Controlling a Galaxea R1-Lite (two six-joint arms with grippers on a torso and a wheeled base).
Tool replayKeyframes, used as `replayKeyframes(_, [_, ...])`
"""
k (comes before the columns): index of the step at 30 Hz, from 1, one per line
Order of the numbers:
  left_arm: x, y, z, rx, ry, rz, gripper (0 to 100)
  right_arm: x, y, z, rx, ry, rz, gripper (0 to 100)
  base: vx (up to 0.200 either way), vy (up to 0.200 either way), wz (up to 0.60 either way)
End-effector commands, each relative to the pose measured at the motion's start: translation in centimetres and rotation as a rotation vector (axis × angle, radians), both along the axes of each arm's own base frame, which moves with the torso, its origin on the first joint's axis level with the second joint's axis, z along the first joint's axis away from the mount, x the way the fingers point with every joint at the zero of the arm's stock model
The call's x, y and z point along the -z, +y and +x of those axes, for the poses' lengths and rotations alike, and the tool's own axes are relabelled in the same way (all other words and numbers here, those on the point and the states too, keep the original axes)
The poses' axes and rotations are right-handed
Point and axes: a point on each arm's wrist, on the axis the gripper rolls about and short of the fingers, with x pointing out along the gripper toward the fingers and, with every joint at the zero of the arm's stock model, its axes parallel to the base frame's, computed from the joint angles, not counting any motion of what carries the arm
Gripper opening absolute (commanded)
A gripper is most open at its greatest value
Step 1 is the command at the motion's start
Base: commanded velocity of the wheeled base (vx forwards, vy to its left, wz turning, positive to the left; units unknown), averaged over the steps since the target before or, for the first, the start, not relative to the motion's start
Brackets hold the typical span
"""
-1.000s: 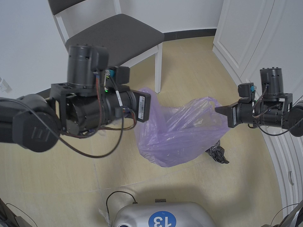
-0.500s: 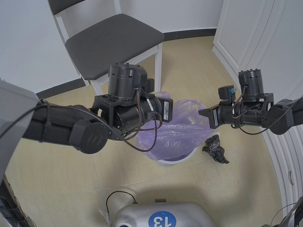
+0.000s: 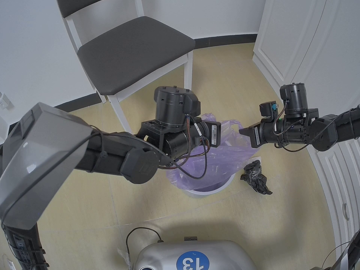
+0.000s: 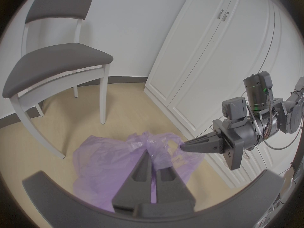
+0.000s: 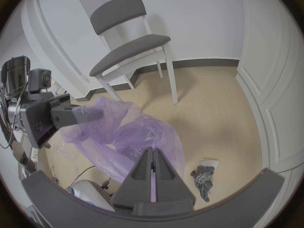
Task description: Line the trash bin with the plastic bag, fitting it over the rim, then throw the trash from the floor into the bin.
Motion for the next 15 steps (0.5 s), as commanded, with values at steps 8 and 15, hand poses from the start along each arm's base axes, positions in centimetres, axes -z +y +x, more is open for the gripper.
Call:
replayKeyframes(8, [2.4,-3.1,2.0,0.058,0.001,-0.018,0,-0.2,-1.1,-3.6,-0.026,0.009,-0.032,0,0.000,0.000,0.00])
replayKeyframes(15, [3.4,-4.3,2.9,0.081,-0.011,-0.104,0,0.3,-0.6,-6.2,-0.072,0.034,-0.043,0,0.000,0.000,0.00])
